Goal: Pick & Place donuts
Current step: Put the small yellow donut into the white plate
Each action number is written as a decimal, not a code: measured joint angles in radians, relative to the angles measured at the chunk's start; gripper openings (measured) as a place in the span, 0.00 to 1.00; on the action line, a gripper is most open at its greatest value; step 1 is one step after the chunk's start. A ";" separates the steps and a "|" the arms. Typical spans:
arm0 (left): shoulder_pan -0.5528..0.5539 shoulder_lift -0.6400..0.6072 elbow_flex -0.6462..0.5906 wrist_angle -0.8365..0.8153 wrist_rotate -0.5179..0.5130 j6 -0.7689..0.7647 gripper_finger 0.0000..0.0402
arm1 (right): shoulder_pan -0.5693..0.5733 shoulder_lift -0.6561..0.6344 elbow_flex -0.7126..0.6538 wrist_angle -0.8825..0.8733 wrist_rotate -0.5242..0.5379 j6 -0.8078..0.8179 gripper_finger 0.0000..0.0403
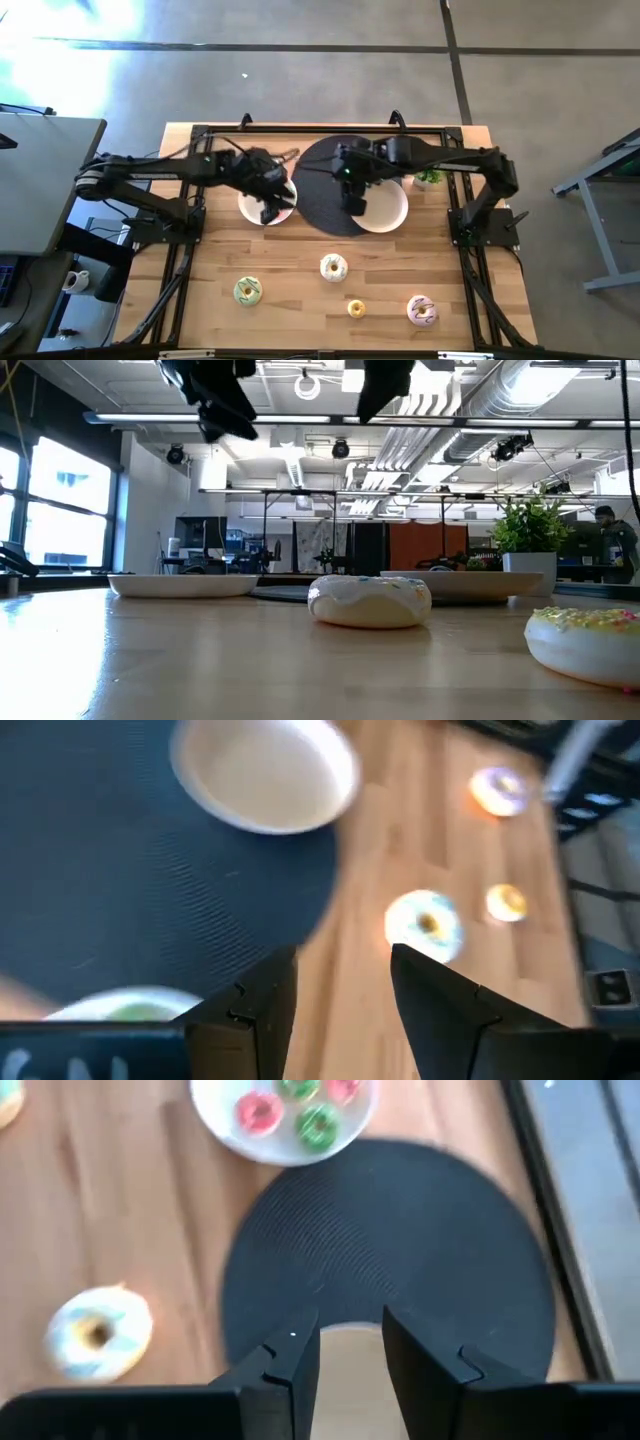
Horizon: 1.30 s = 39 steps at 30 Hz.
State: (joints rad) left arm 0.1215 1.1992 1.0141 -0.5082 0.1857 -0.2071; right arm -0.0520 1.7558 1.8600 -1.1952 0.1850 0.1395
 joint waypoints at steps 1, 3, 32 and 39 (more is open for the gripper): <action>-0.009 0.008 -0.030 0.050 0.022 0.003 0.40 | 0.015 -0.017 -0.026 0.000 -0.014 0.015 0.27; -0.032 0.023 -0.064 0.116 0.038 0.009 0.40 | 0.044 -0.044 -0.091 0.014 -0.059 0.051 0.27; -0.109 0.052 -0.076 0.162 -0.152 -0.007 0.40 | 0.586 -0.092 -1.024 1.250 -0.210 0.564 0.27; -0.109 0.052 -0.075 0.162 -0.152 -0.007 0.40 | 0.657 -0.090 -1.066 1.291 -0.063 0.546 0.27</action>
State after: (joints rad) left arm 0.0124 1.2510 0.9386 -0.3458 0.0334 -0.2142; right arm 0.6049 1.6653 0.7939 0.0953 0.1223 0.6855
